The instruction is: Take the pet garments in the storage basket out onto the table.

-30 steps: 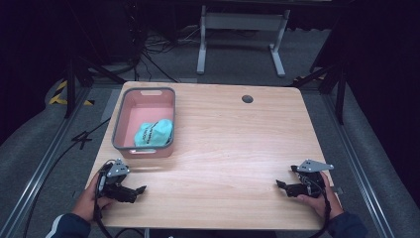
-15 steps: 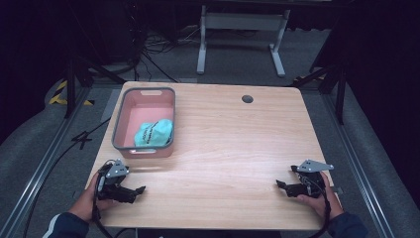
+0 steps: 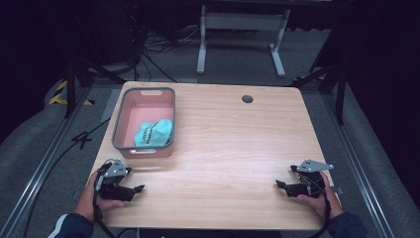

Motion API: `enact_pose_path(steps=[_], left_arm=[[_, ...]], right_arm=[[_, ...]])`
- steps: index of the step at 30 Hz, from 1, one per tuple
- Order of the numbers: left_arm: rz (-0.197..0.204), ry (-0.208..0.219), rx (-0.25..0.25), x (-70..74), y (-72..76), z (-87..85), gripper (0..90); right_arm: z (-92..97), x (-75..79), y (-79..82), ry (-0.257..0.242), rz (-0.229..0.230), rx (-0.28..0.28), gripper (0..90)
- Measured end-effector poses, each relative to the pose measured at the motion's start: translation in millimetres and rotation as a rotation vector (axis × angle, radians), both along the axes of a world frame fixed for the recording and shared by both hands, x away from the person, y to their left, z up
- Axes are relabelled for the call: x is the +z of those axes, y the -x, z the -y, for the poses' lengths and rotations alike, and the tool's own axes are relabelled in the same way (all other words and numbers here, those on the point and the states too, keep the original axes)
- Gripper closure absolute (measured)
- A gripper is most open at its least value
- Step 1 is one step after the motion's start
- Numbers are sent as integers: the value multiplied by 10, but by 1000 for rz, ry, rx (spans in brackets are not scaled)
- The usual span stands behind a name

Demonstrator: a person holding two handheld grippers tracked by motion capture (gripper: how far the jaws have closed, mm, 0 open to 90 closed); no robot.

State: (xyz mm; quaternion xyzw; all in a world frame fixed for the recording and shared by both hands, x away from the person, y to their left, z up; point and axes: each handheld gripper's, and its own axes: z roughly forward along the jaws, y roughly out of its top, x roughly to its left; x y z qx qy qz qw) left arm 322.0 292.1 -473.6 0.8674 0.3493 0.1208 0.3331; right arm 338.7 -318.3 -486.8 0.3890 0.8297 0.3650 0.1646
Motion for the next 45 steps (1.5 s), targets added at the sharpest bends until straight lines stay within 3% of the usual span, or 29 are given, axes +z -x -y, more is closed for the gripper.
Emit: enact_pose_path(steps=[7,9,20,26,30,33,36,45], left_arm=[[46,33,34,158,54,-23,192],[63,26,36,193,64,-25,193],[181,44,70,595,159,-90,212],[211,31,63,821,112,-68,204],[208,22,53,953,20,-26,174],[197,-35,31,1059,-82,15,174],[183,-35,28,1126,-170,43,174],[150,-80,12,1186,-457,124,192]], right_arm=[[0,0,1,-1,0,0,145],[0,0,1,-1,0,0,145],[2,0,0,-2,0,1,144],[3,0,0,-1,0,2,144],[3,0,1,1,0,3,145],[4,0,2,1,0,4,145],[4,0,2,1,0,4,145],[4,0,2,1,0,4,145]])
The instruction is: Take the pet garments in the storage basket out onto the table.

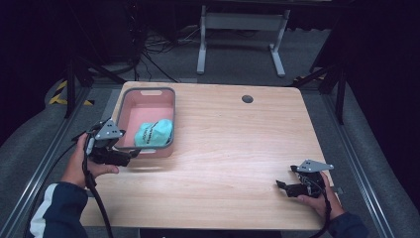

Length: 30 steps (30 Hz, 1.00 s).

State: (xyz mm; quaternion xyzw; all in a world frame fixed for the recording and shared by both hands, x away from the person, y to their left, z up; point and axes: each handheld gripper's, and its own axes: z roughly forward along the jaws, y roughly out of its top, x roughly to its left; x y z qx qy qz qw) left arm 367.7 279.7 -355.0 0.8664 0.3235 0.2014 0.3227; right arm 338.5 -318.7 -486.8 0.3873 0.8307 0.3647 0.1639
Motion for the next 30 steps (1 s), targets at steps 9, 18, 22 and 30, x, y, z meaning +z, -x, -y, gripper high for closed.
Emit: enact_pose_path(steps=[9,18,22,30], left_arm=[[-61,-79,-7,-10,-376,141,224],[-145,-147,-38,-104,-787,310,222],[-200,-204,-45,-199,-937,401,221],[-290,-289,-37,-412,-1187,509,225]], right_arm=[[0,0,0,0,1,0,145],[-1,0,1,0,0,-1,145],[-1,0,1,1,1,-1,145],[-2,0,5,0,2,-4,146]])
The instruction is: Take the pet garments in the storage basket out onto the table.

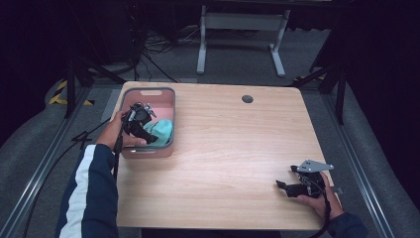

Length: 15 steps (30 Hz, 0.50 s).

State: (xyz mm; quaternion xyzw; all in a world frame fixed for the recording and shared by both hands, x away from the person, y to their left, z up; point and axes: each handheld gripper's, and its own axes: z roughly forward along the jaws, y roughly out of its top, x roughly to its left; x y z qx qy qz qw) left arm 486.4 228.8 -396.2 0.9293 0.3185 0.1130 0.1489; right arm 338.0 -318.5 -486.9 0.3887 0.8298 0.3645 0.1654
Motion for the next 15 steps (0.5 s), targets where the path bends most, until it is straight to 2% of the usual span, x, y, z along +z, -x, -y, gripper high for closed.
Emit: enact_pose_path(steps=[4,12,14,15], left_arm=[[-33,-37,5,-77,-96,24,223],[-81,-67,28,-185,-200,33,187],[-106,-68,68,-233,-234,0,181],[-119,-71,71,-240,-240,-3,181]], right_arm=[[0,0,0,0,0,0,146],[1,0,3,0,0,-2,146],[1,0,3,0,0,-1,146],[2,0,4,0,0,-1,147]])
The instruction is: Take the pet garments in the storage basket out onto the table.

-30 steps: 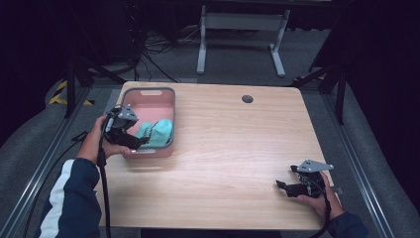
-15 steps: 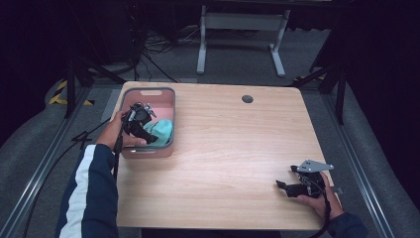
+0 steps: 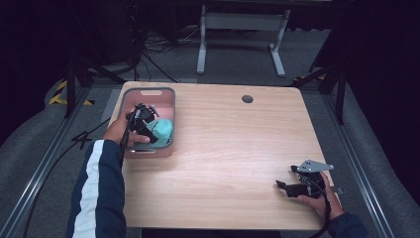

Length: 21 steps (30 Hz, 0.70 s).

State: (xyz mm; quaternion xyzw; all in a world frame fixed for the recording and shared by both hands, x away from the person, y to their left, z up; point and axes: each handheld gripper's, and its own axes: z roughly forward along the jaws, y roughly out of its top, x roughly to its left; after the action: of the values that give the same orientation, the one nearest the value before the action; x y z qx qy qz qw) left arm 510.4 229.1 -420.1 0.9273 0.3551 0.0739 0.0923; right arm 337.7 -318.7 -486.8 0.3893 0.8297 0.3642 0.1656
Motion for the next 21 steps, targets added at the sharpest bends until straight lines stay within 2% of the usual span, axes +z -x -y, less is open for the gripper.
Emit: enact_pose_path(steps=[6,7,8,9,12,15,16,19,21], left_arm=[[-19,-24,-11,-25,-9,44,219],[-34,-35,-16,-24,-17,57,230],[-35,-37,-14,-30,-15,67,265],[-59,-45,-26,-40,-21,89,293],[-76,-57,-29,-58,-16,121,357],[-79,-62,-34,-65,-14,137,416],[-77,-64,-38,-63,-12,142,467],[-65,-75,-39,-54,-1,146,532],[-58,-67,-32,-53,6,138,573]], right_arm=[[2,0,2,-3,-2,2,148],[3,0,2,-2,-1,2,148],[3,0,2,-2,-1,2,149],[3,0,2,-2,-1,2,148],[3,0,2,-2,-2,2,148],[3,0,2,-2,-1,2,149],[3,0,2,-2,-2,2,148],[3,0,2,-2,-1,3,148],[3,0,2,-2,-2,2,148]])
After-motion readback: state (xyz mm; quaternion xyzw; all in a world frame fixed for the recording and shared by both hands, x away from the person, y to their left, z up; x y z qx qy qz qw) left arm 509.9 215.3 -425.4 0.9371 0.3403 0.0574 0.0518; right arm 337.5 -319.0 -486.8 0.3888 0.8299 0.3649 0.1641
